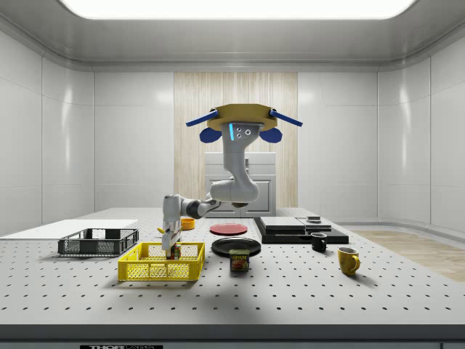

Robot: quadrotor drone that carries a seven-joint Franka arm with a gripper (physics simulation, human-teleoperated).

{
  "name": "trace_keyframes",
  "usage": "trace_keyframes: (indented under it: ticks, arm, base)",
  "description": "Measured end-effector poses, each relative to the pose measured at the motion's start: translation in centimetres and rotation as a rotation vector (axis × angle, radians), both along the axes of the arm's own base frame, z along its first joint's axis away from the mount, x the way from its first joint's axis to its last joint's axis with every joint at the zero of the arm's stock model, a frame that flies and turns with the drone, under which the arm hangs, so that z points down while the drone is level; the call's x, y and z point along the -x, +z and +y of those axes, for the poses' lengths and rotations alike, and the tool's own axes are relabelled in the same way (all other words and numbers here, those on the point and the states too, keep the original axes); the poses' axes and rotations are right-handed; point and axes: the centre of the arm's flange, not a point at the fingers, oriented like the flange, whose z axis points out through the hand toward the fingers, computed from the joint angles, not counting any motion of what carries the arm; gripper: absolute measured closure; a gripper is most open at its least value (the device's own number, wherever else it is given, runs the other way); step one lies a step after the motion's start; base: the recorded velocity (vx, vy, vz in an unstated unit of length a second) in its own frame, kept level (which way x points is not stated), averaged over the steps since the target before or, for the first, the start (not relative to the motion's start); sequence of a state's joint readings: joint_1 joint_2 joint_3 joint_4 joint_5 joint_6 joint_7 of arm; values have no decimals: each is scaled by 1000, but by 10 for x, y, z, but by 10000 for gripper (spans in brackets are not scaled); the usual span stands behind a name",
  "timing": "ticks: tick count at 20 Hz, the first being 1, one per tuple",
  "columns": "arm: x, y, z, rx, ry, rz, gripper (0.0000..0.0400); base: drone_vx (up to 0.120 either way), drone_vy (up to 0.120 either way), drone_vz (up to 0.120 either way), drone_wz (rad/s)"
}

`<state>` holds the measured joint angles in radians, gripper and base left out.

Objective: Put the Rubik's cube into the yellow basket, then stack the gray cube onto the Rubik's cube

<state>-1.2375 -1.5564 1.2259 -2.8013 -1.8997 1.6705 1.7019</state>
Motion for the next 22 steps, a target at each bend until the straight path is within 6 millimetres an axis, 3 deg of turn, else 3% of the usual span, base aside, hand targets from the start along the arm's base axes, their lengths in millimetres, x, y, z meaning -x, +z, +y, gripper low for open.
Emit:
trace_keyframes:
  ticks: [4, 7, 14, 22]
  arm:
    - [0, 13, 0, 0, 0, 0, 75]
    - [0, 18, 0, 0, 0, 0, 42]
    - [0, 17, 0, 0, 0, 0, 7]
    - [0, 5, 0, 0, 0, 0, 1]
  base:
    - [0, 0, 0, 0]
    - [0, 0, 0, 0]
    - [0, 0, 0, 0]
    - [0, -10, 115, 0]
